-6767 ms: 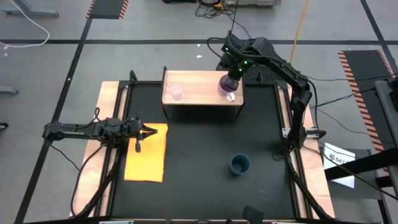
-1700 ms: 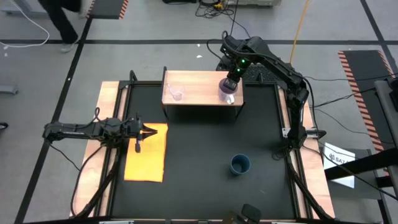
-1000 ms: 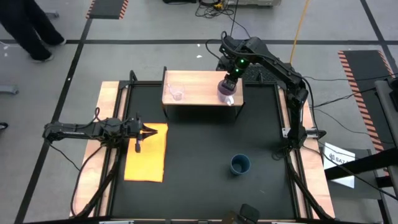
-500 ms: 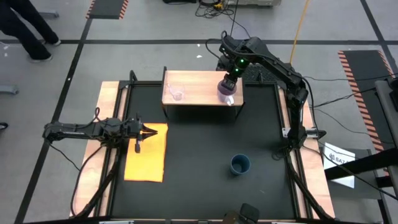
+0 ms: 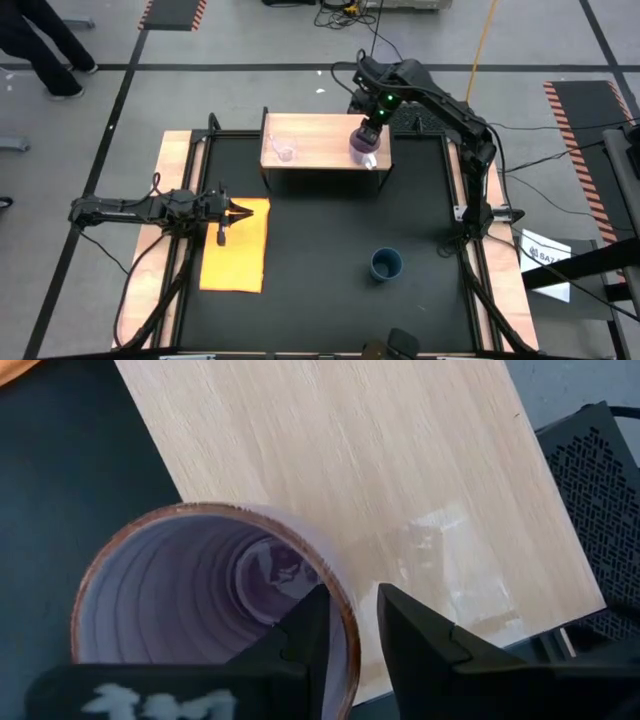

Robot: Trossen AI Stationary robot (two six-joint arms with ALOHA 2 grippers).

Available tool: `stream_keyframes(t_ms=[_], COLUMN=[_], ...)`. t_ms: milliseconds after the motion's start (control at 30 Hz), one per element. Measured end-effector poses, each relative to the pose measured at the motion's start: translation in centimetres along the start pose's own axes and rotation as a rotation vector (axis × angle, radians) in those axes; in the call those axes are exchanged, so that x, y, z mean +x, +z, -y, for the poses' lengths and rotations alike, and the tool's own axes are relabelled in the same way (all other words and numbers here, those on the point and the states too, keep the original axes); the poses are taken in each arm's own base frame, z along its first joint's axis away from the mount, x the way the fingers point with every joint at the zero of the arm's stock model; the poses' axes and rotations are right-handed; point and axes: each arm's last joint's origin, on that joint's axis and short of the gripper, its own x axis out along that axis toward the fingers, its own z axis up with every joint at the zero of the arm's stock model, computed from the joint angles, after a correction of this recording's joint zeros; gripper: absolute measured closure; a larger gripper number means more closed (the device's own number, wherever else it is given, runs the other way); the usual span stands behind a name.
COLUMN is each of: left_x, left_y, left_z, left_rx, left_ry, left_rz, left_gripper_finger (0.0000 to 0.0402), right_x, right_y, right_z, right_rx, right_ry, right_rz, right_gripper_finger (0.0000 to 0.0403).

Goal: Stack small to large cups/mugs on shelf
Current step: Put the purple mug on the shelf

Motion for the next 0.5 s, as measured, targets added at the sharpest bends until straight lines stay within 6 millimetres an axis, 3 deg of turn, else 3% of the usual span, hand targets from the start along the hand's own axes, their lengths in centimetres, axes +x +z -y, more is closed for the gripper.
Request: stream_keyframes(t_ms=[333, 500], left_x=[0.0, 0.0], left_y=[0.0, 0.0], left_z=[0.0, 0.0], left_rx=[0.0, 0.0], left_ry=[0.0, 0.0], left_rz=[-0.001, 0.0], left_gripper_finger=[0.0369, 0.0369], right_x=[-2.5, -2.6], right_y=[-0.9, -0.9], right_z=[-0.5, -1.2], right_rx=[0.004, -0.007], right_ry=[0.003, 0.021], right_rz=[0.077, 0.084], right_gripper_finger=[0.0323, 0.0323])
